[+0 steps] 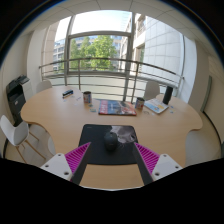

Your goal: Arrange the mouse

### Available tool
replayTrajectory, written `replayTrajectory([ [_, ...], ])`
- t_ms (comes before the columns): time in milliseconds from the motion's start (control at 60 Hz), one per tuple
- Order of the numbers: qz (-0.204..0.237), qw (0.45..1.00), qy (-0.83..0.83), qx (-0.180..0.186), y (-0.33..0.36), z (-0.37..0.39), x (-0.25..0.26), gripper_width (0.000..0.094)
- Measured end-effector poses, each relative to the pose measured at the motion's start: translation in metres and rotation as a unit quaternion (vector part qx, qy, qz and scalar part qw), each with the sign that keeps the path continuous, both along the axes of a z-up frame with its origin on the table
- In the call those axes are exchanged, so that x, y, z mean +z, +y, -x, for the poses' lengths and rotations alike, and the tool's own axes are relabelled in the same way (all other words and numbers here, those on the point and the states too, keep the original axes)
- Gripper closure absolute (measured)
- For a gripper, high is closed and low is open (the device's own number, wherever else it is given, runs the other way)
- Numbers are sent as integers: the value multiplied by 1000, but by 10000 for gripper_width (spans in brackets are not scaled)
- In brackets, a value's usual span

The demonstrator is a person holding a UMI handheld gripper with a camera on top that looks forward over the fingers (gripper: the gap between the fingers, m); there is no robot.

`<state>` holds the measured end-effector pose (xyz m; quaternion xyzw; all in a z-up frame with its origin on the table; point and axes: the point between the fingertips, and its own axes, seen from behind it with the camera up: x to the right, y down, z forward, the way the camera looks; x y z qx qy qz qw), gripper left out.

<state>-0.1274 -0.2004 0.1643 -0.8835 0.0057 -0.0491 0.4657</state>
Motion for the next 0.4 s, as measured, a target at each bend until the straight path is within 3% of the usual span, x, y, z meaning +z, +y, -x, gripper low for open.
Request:
replayTrajectory([
  [400, 7, 1000, -3, 1, -29, 9, 9, 94],
])
